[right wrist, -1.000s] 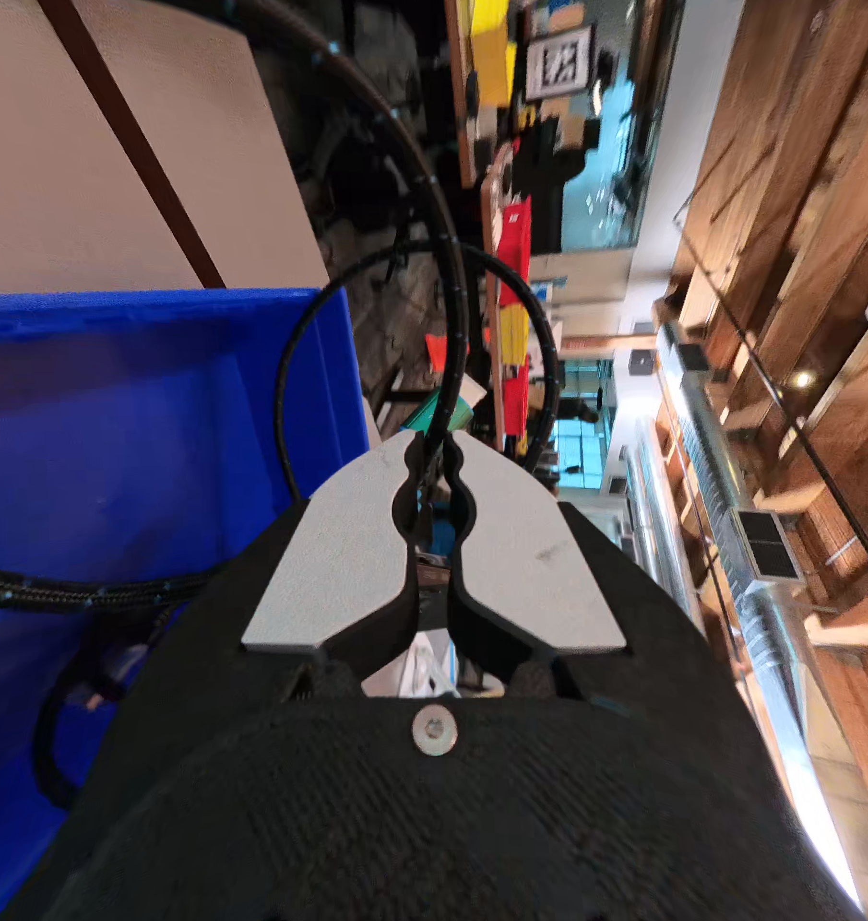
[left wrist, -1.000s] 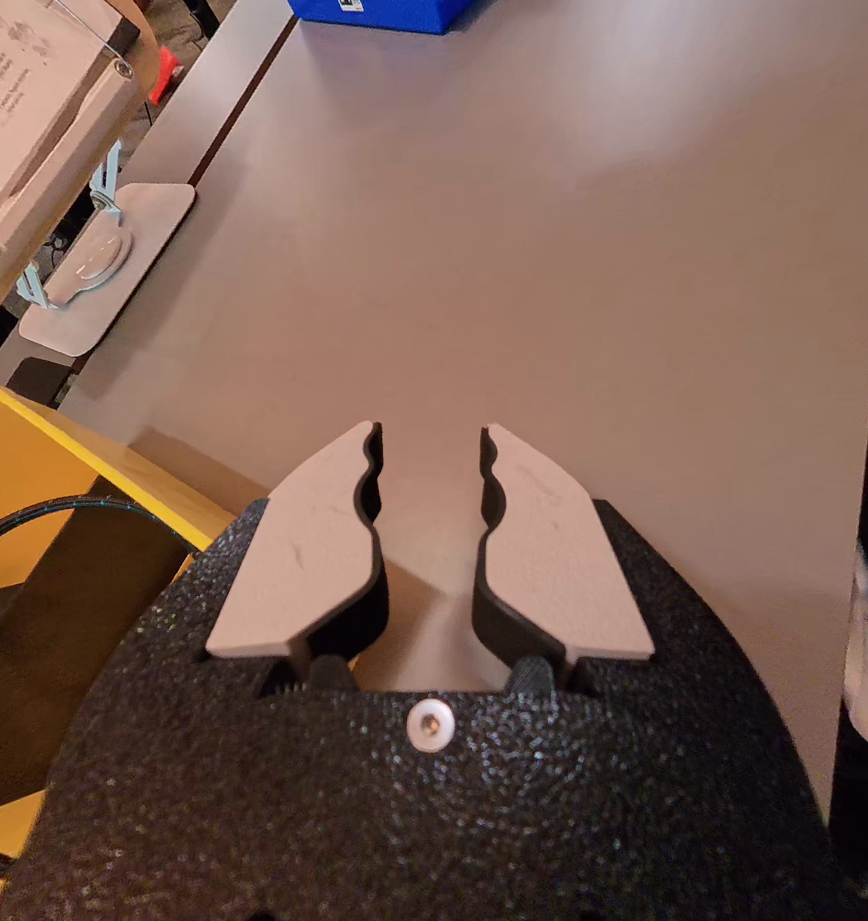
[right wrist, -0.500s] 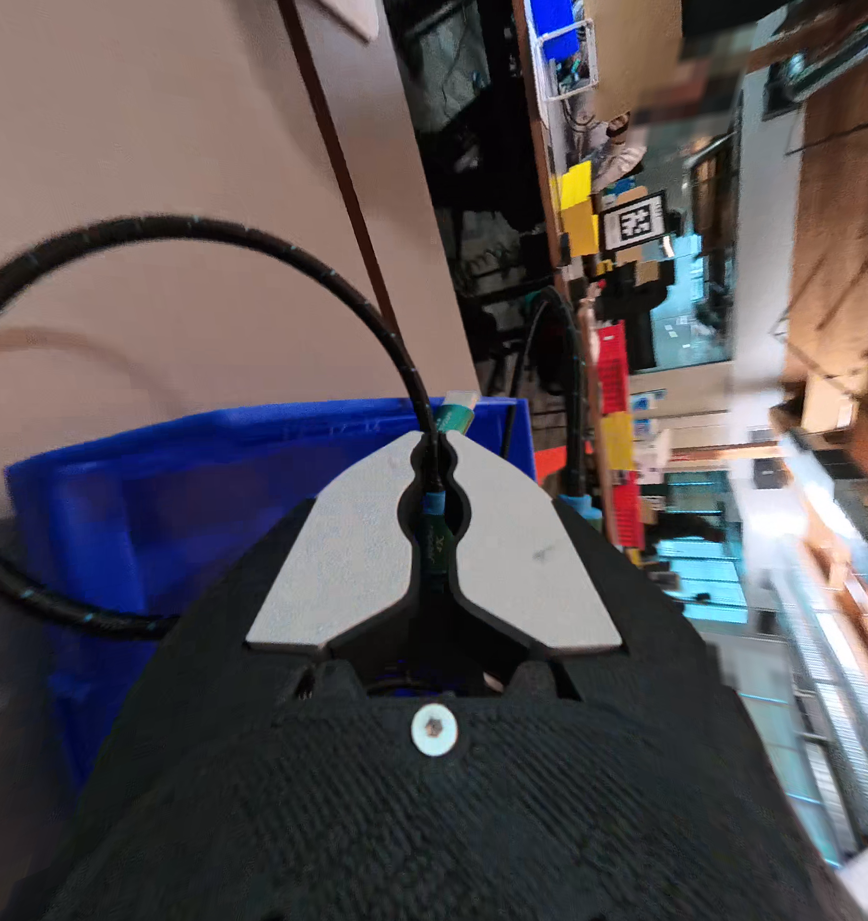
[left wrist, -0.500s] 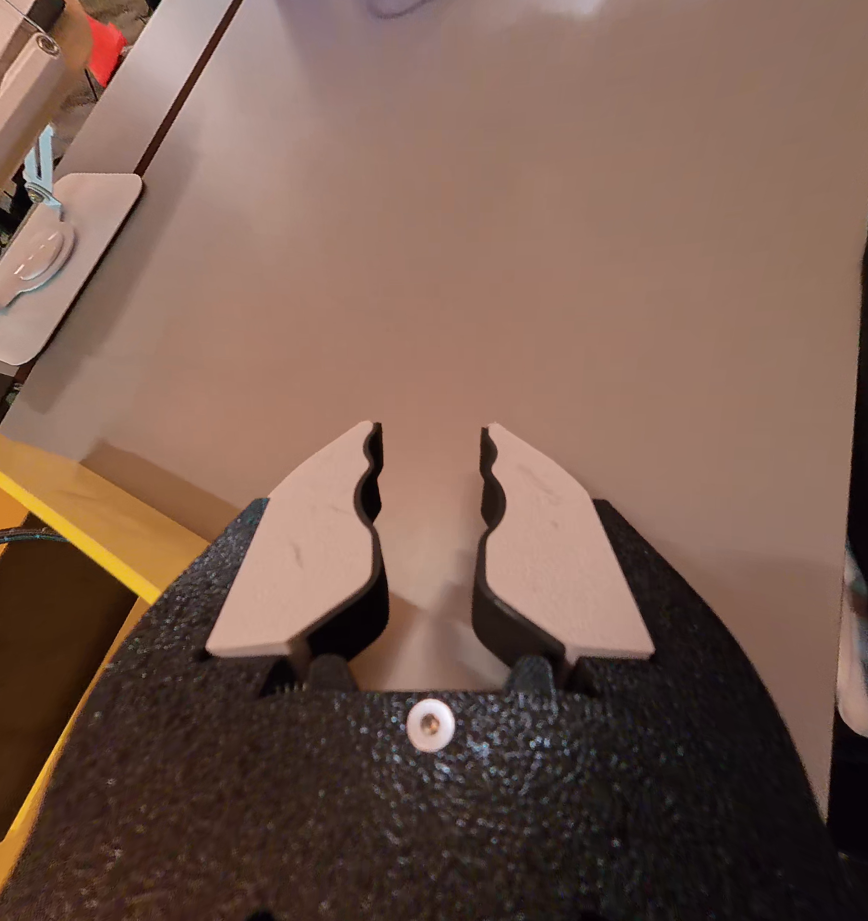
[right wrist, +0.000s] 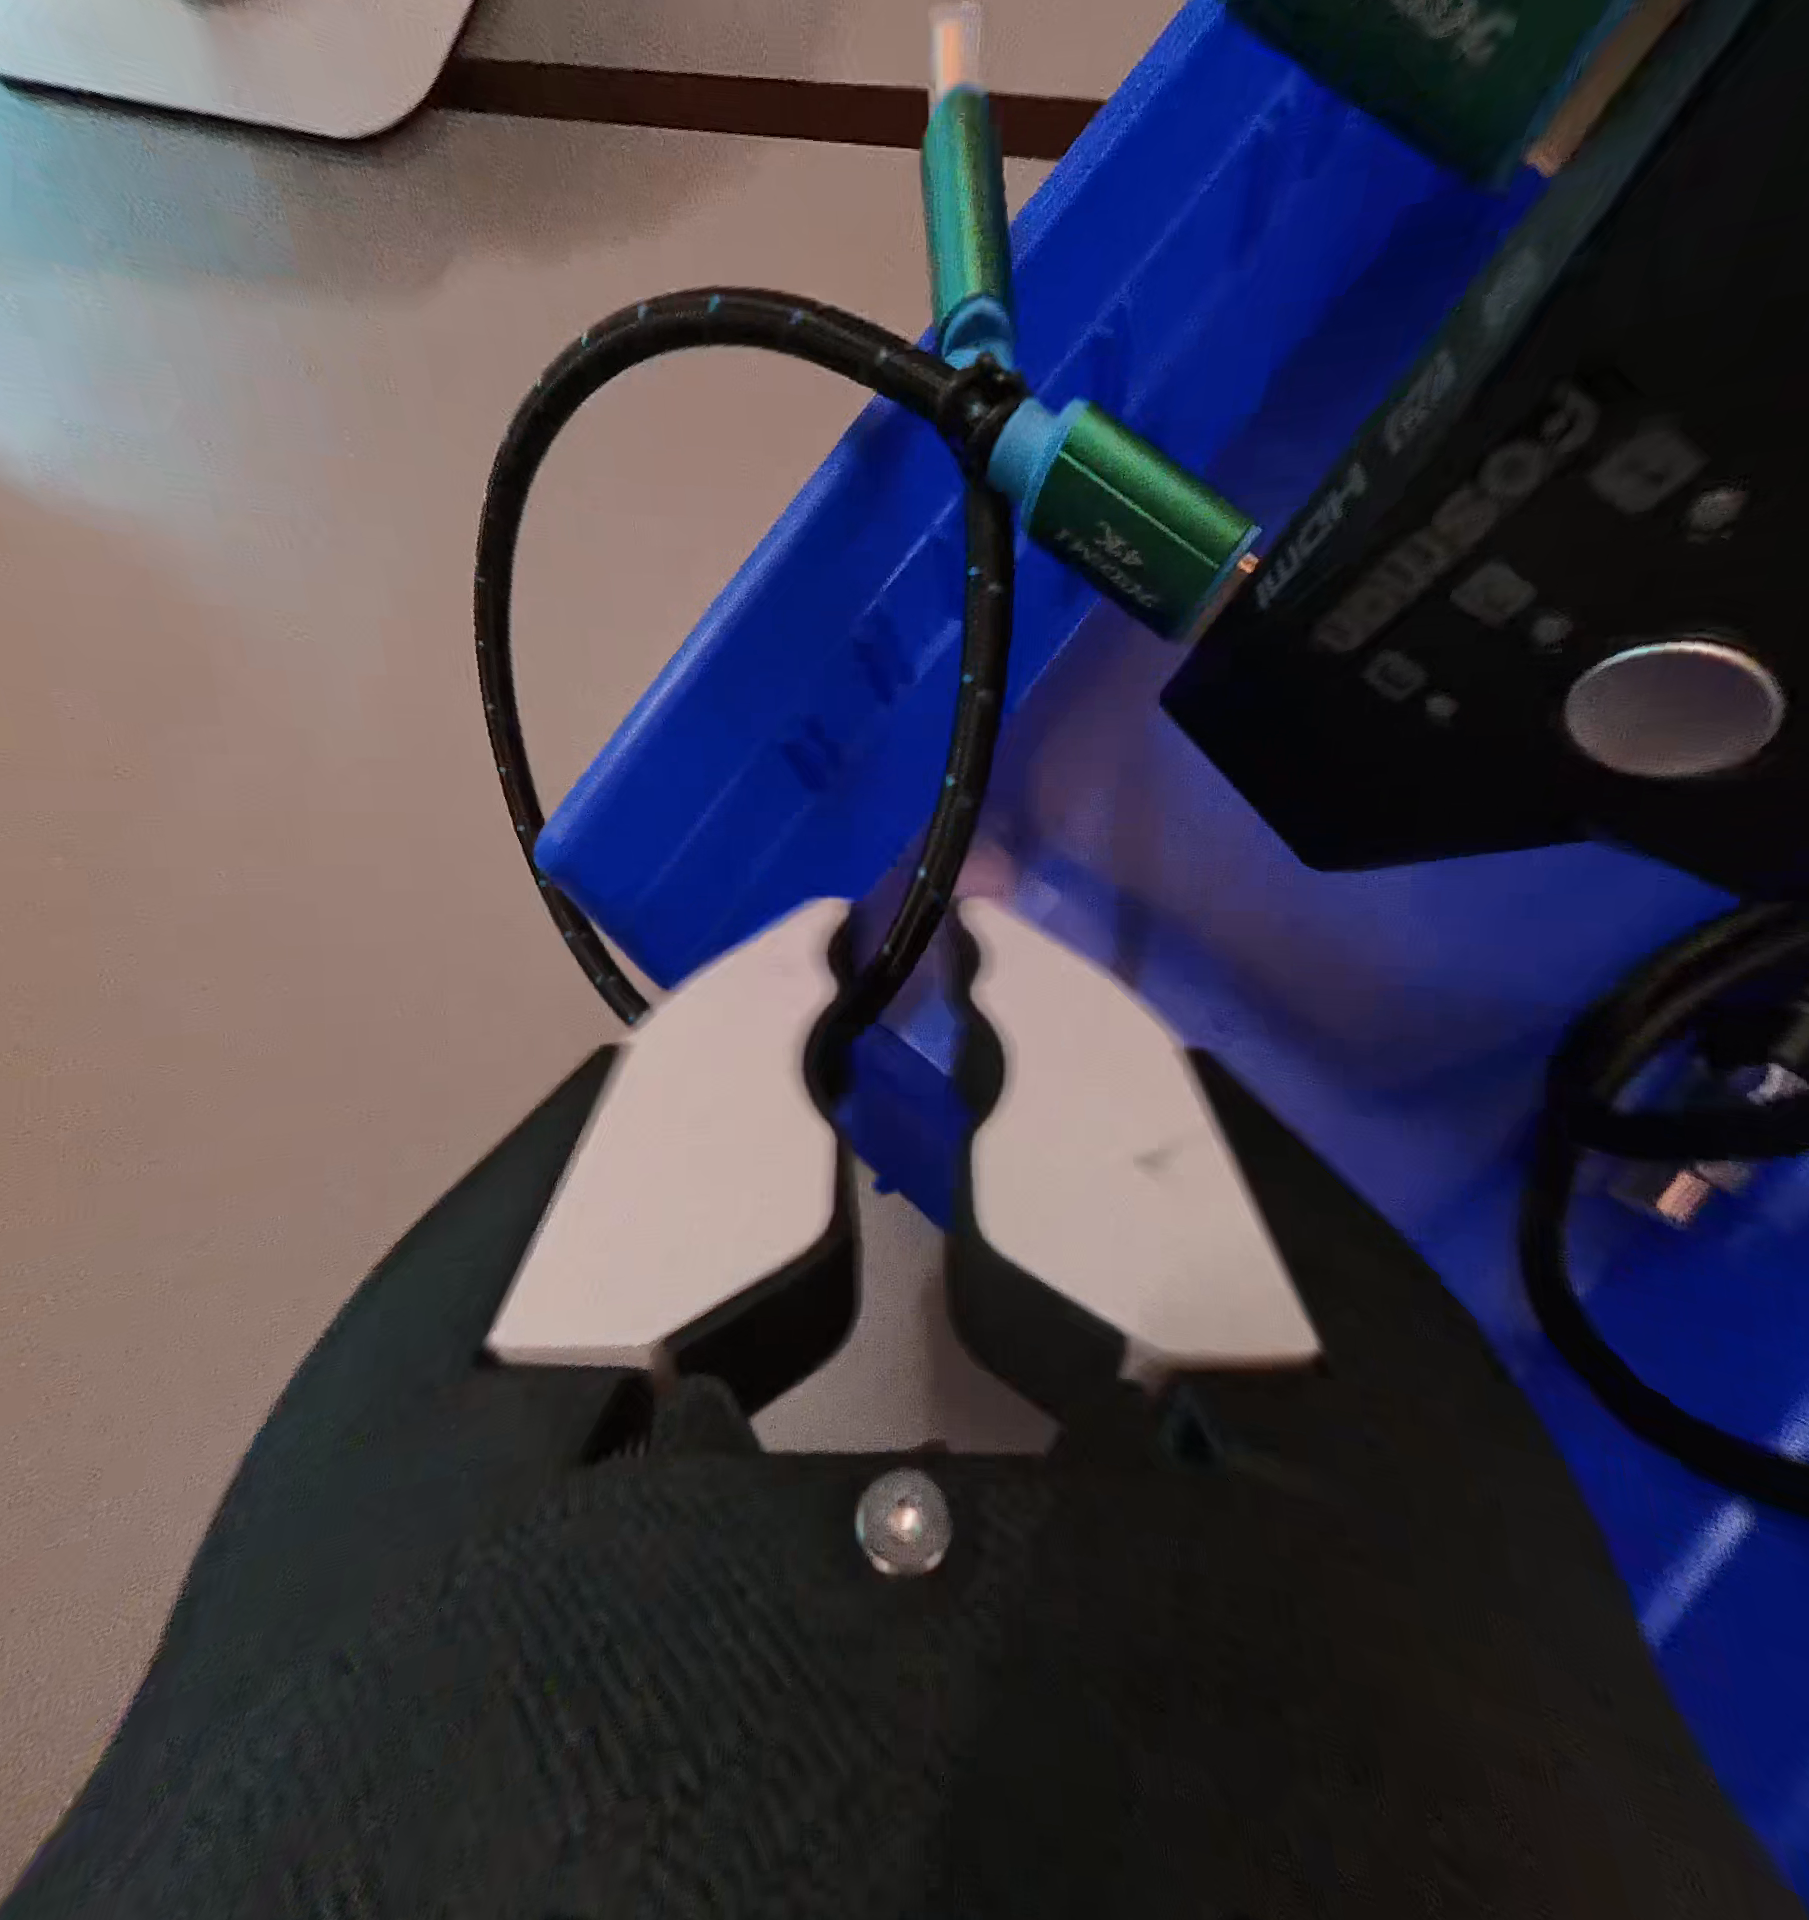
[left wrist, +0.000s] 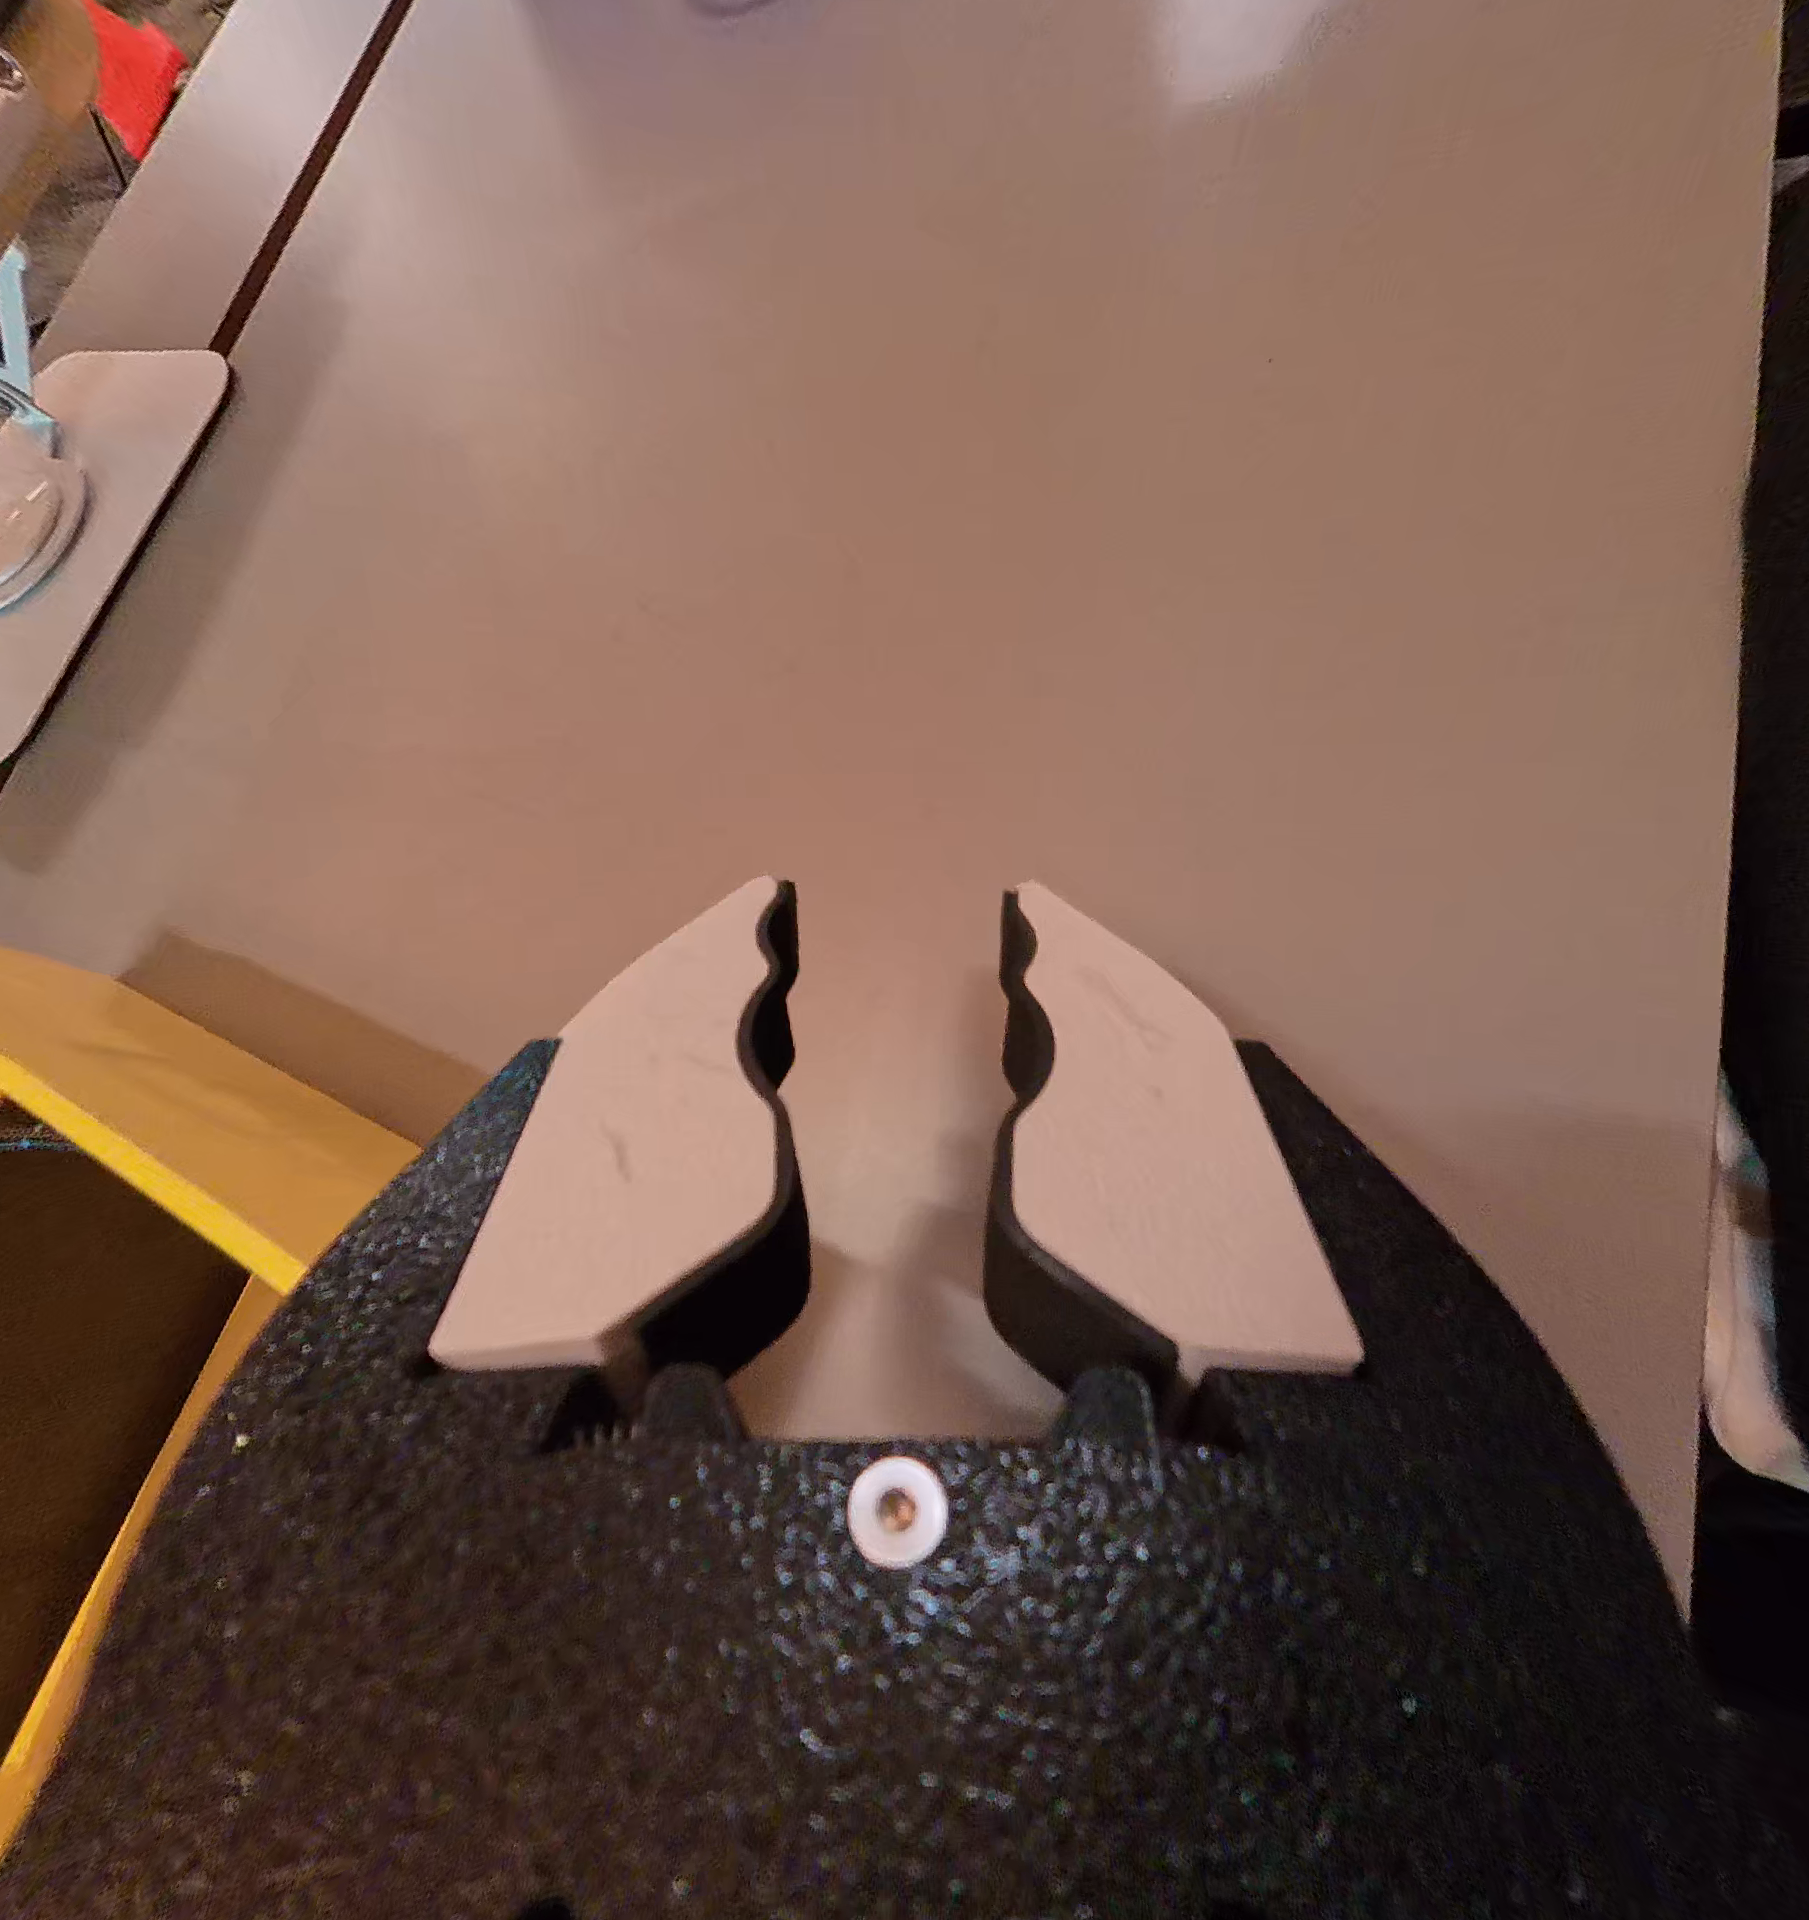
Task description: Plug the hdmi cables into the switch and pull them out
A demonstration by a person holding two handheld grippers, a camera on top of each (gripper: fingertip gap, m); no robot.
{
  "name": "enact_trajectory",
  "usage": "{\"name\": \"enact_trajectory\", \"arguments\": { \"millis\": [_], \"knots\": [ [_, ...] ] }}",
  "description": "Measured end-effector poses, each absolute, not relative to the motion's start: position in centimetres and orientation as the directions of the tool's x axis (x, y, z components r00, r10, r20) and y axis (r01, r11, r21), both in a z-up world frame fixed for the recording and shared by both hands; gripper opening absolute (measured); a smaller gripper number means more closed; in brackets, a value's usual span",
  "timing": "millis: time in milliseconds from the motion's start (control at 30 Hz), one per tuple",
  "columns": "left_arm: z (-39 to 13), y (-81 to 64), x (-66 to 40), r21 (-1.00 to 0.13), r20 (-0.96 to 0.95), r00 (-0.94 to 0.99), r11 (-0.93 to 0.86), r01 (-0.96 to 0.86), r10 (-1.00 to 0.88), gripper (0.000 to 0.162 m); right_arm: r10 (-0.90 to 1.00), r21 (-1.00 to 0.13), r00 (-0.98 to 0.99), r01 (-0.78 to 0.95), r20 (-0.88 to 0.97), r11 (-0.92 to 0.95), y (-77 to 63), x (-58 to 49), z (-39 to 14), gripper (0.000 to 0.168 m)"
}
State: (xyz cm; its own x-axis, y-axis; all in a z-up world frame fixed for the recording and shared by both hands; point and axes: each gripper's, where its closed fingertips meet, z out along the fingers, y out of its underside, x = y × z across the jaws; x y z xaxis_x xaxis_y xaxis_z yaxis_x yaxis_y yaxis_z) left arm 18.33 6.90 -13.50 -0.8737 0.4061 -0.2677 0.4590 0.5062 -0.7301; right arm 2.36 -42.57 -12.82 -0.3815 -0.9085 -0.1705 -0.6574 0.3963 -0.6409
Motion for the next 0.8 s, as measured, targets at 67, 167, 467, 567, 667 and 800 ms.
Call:
{"name": "enact_trajectory", "arguments": {
  "millis": [67,167,467,567,667,800],
  "knots": [
    [-13.7,6.9,18.2,-0.726,-0.265,-0.87,0.509,0.463,0.415,0.037,-0.922,-0.686,-0.331,-0.625,-0.201,0.374,-42.8,2.9,-12.3,0.013],
    [-14.0,7.1,18.3,-0.717,-0.264,-0.866,0.515,0.47,0.424,0.037,-0.947,-0.774,-0.32,-0.609,0.037,0.175,-44.4,2.4,-9.5,0.011],
    [-14.5,7.1,18.0,-0.704,-0.258,-0.86,0.524,0.479,0.44,0.037,-0.414,-0.489,-0.321,-0.77,0.852,-0.409,-50.7,-2.1,-0.6,0.01],
    [-14.1,7.2,17.6,-0.706,-0.266,-0.854,0.513,0.489,0.448,0.037,-0.267,-0.28,-0.175,-0.856,0.948,-0.435,-52.0,-3.1,-3.6,0.01],
    [-13.8,7.2,17.5,-0.717,-0.264,-0.853,0.499,0.486,0.45,0.037,-0.261,-0.147,-0.027,-0.879,0.965,-0.454,-51.9,-3.0,-8.6,0.01],
    [-14.6,7.0,17.5,-0.718,-0.237,-0.859,0.514,0.47,0.454,0.037,-0.263,-0.091,0.042,-0.876,0.964,-0.474,-51.3,-1.8,-11.1,0.009]
  ]
}}
